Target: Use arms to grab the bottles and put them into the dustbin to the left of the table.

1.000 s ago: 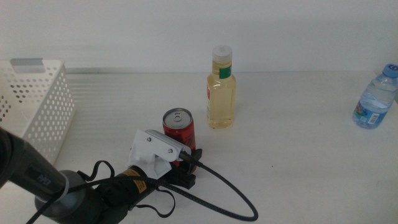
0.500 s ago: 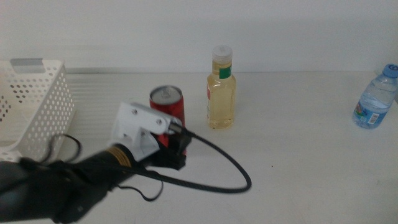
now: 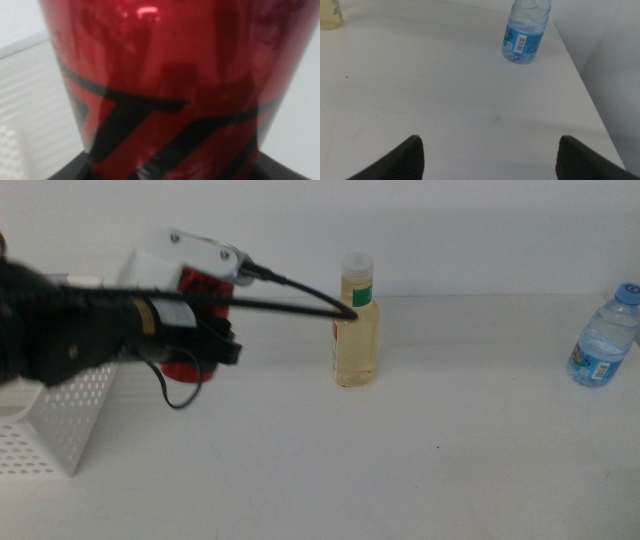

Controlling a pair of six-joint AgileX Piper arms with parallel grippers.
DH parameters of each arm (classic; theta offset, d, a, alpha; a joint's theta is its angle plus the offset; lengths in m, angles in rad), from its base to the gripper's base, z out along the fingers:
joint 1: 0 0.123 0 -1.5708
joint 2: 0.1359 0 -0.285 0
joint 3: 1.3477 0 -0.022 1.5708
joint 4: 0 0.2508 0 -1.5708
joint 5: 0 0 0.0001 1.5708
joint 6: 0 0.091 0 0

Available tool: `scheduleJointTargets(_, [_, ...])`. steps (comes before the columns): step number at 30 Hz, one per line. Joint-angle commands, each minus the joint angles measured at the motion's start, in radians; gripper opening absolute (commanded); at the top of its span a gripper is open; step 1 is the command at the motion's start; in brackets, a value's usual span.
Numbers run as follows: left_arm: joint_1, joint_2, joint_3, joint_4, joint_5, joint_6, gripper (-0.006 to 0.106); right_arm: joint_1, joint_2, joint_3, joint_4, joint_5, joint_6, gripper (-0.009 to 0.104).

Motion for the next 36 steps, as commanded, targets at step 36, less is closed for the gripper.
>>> scheduleJointTargets(36, [0.692,0.37,-0.718,-0.308,0.761,0.446,-0.005,-0.005,-0.027,-0.003,-0.01,-0.071,-0.009,0.074])
